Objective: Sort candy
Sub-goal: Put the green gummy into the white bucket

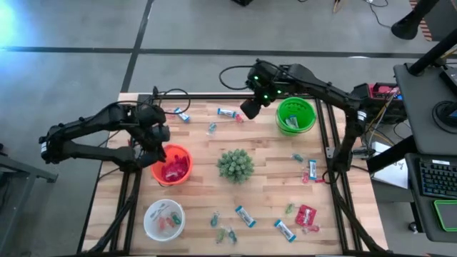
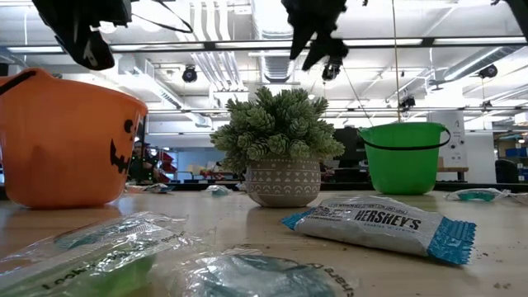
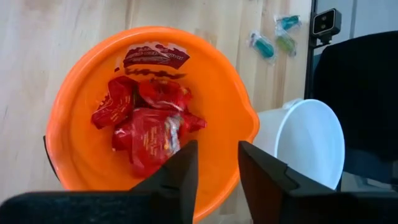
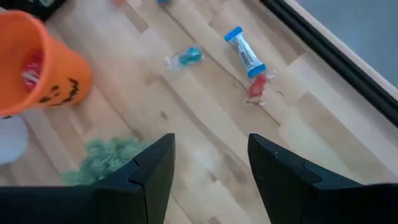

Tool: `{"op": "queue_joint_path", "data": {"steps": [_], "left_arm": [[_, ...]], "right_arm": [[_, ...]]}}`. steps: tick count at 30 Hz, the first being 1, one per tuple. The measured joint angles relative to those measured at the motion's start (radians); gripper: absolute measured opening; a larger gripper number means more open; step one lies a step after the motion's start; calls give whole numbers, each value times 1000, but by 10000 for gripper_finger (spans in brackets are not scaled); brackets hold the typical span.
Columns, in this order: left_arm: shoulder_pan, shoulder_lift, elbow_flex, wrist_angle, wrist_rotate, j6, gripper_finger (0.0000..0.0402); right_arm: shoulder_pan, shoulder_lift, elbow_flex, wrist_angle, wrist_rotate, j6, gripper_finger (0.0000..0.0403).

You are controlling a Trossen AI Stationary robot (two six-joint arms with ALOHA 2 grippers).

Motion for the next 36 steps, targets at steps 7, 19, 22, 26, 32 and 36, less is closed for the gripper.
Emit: {"op": "queue_joint_path", "data": {"steps": [7, 19, 22, 26, 32, 36], "left_arm": [[0, 2, 0, 6, -8, -3, 111], [0, 0, 0, 5, -9, -4, 111], [0, -1, 0, 5, -10, -4, 111], [0, -2, 0, 5, -10, -4, 111], [0, -2, 0, 5, -10, -12, 111], [0, -2, 0, 5, -10, -40, 111]], "right_arm": [[91, -62, 0, -126, 56, 90, 194], [321, -82, -55, -326, 150, 343, 194], [383, -85, -71, -326, 150, 411, 194], [455, -88, -108, -326, 150, 526, 194], [578, -88, -191, -326, 153, 767, 194], [671, -88, -257, -326, 151, 937, 194]]}}
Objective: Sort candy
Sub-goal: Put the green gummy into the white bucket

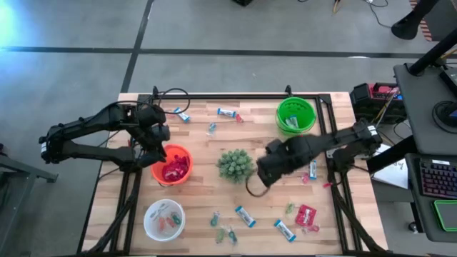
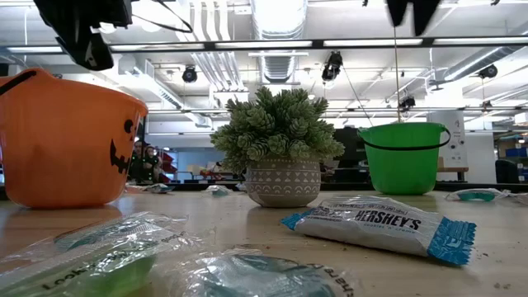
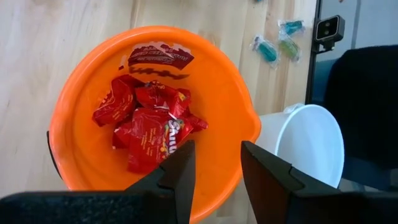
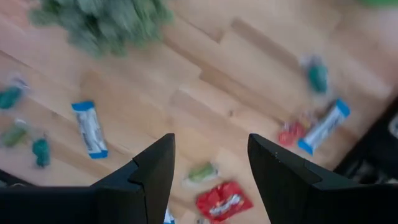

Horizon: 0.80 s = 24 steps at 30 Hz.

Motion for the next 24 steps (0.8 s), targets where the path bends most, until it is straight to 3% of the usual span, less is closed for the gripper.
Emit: {"op": "queue_joint_path", "data": {"steps": [11, 24], "left_arm": [[0, -3, 0, 15, 0, -109, 111], [0, -29, 42, 17, 1, -35, 111]], "right_arm": [[185, 0, -174, 17, 2, 382, 194], [298, 3, -255, 134, -2, 687, 194]]}}
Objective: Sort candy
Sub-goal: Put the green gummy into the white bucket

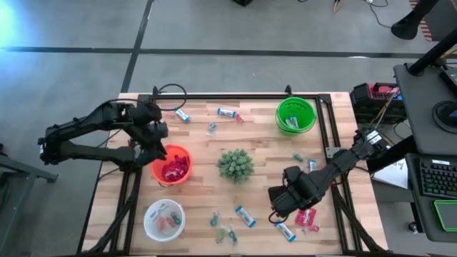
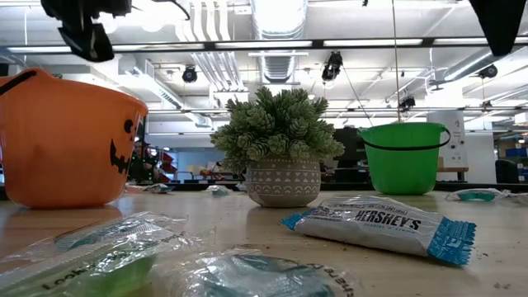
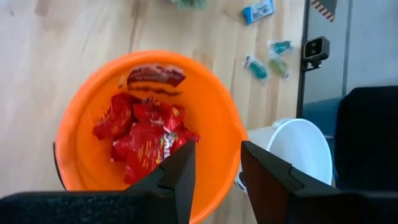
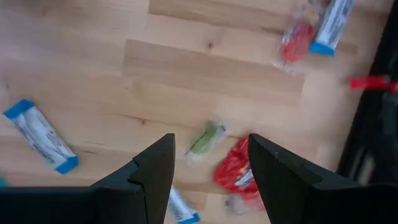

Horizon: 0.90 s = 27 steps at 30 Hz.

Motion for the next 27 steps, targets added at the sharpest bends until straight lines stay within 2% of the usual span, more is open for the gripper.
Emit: {"op": "queue_joint_path", "data": {"steps": [5, 8, 13, 18, 27], "left_arm": [[0, -23, 33, 6, -1, 42, 111], [0, -37, 50, 18, -6, 73, 111], [0, -56, 67, 6, -7, 124, 111], [0, -82, 67, -8, -7, 138, 111], [0, -101, 67, -11, -7, 140, 111]], "right_arm": [[21, 0, -63, 80, 0, 193, 194], [39, 0, -130, 199, 1, 301, 194], [49, 11, -243, 437, -9, 331, 194], [48, 39, -260, 441, -28, 331, 194], [70, 132, -183, 368, -57, 344, 194]]}}
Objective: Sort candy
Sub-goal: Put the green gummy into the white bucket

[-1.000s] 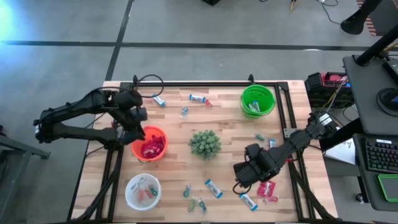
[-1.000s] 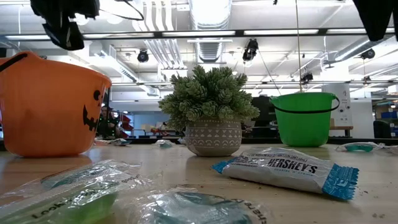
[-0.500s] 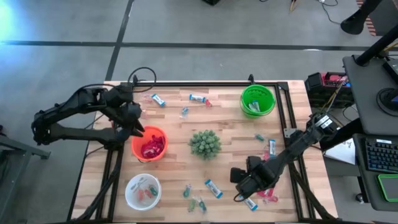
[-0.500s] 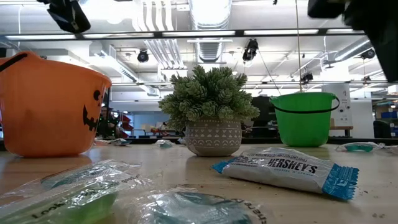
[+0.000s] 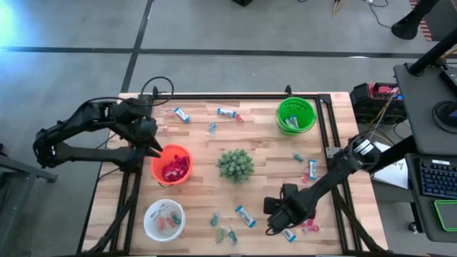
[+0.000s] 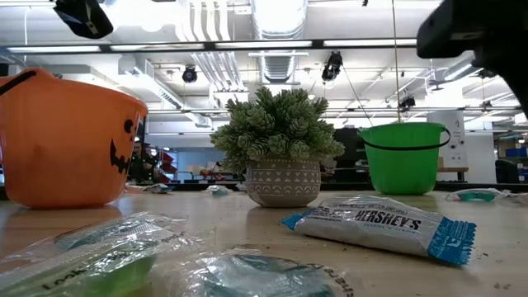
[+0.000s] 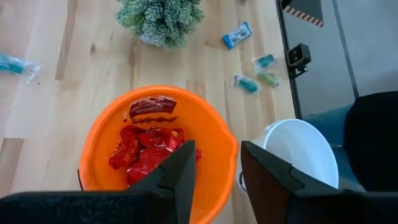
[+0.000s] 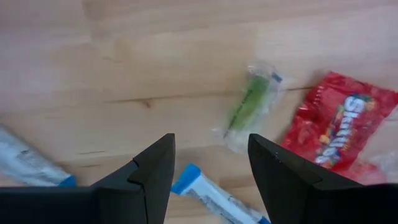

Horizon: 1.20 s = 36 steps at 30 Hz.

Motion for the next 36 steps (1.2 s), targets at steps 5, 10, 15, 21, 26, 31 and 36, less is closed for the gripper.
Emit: {"op": "queue_joint_path", "data": {"steps": [5, 10, 15, 21, 26, 31, 36], "left_arm": [[0, 0, 0, 0, 0, -27, 111], [0, -1, -1, 0, 0, -42, 111], [0, -1, -1, 1, 0, -42, 111], [0, -1, -1, 1, 0, -43, 111], [0, -1, -1, 1, 1, -61, 111], [0, -1, -1, 1, 1, -76, 111], [0, -1, -1, 1, 1, -91, 111]], "right_arm": [[0, 58, 46, -27, -41, 17, 194], [26, 85, 77, -88, -103, 45, 194], [38, 89, 98, -148, -97, 52, 194], [39, 93, 83, -148, -70, 52, 194], [39, 105, 74, -120, -54, 51, 194], [39, 130, 63, -100, -47, 50, 194], [39, 159, 62, -96, -49, 49, 194]]}}
